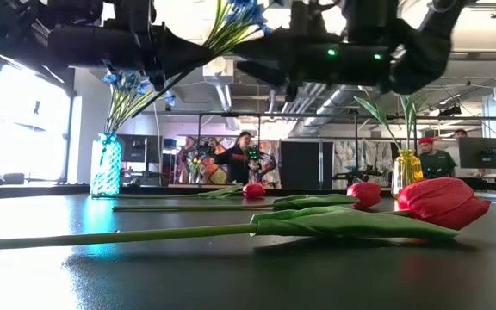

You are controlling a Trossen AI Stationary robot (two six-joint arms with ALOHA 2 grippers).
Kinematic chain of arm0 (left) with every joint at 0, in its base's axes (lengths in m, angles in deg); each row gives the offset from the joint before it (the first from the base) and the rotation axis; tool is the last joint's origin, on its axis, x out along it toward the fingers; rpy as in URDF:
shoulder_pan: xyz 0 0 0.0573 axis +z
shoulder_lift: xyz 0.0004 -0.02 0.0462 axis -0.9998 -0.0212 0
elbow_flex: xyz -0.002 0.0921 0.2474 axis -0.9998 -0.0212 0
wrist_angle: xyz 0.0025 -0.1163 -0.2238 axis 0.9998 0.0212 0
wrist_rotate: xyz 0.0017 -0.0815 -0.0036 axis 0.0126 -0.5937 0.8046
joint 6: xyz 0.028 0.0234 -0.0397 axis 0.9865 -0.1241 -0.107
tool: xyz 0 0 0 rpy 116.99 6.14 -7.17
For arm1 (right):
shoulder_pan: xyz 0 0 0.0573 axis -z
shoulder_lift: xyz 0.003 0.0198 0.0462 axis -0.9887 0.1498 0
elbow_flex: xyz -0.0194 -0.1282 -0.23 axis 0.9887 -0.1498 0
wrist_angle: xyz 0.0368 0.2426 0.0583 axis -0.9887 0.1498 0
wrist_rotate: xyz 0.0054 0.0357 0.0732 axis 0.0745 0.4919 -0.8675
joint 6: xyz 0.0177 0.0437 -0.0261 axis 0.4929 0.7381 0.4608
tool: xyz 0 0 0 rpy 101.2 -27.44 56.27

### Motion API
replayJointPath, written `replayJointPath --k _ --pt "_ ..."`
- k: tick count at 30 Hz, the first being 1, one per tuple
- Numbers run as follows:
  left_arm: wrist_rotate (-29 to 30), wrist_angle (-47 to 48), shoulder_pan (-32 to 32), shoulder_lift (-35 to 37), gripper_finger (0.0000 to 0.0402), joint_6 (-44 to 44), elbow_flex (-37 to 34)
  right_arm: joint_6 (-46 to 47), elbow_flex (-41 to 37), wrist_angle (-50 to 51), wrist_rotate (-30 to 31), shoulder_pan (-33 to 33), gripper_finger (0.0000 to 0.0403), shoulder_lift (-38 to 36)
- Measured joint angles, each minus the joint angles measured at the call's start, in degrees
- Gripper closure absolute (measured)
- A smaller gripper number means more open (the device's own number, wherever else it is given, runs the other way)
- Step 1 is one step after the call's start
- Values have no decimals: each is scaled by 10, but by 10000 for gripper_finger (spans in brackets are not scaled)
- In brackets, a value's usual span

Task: Sort flowers into vase by color
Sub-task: Put the top blue flowers into the blue vase

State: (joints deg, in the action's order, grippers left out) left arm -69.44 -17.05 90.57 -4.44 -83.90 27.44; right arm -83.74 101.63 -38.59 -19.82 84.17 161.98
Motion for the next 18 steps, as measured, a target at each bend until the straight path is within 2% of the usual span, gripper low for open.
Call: replayJointPath --k 5,10,14,18 --pt "-2 1 -1 0 395 1 0 9 46 4 -7 15 167 25" --pt "-2 4 0 0 393 15 0 27 84 15 -65 25 156 29" --pt "-2 5 4 0 393 16 0 22 113 64 -74 25 187 29" --pt "-1 9 8 0 393 17 0 18 138 117 -67 26 253 29"
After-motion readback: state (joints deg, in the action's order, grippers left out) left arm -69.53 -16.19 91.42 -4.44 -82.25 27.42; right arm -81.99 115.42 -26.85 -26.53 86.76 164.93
